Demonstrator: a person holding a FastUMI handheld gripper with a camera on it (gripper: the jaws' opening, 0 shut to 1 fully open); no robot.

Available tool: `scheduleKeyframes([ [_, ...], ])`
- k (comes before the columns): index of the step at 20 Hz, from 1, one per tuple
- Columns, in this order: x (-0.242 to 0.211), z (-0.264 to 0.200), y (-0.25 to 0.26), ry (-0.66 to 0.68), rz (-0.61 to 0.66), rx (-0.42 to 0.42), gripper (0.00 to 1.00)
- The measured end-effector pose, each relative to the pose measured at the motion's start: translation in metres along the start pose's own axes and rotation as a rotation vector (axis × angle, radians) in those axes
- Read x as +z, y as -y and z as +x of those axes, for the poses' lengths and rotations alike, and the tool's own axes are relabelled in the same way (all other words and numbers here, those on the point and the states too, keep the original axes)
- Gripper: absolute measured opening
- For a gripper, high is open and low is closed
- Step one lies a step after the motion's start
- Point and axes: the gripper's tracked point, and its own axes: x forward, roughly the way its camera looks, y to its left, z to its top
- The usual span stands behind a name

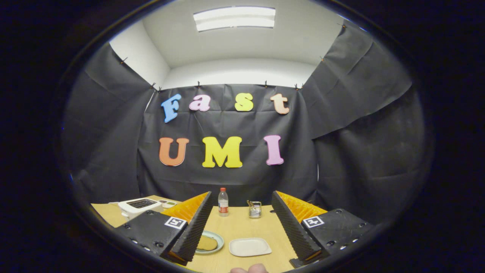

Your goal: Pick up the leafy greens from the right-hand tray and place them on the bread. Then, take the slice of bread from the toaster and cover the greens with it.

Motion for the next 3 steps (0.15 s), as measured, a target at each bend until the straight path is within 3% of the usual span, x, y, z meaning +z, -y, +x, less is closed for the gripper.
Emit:
scheduleKeyframes([
  [3,-0.0012,-0.0006,-0.0031,-0.002,-0.002,0.006,0.95],
])
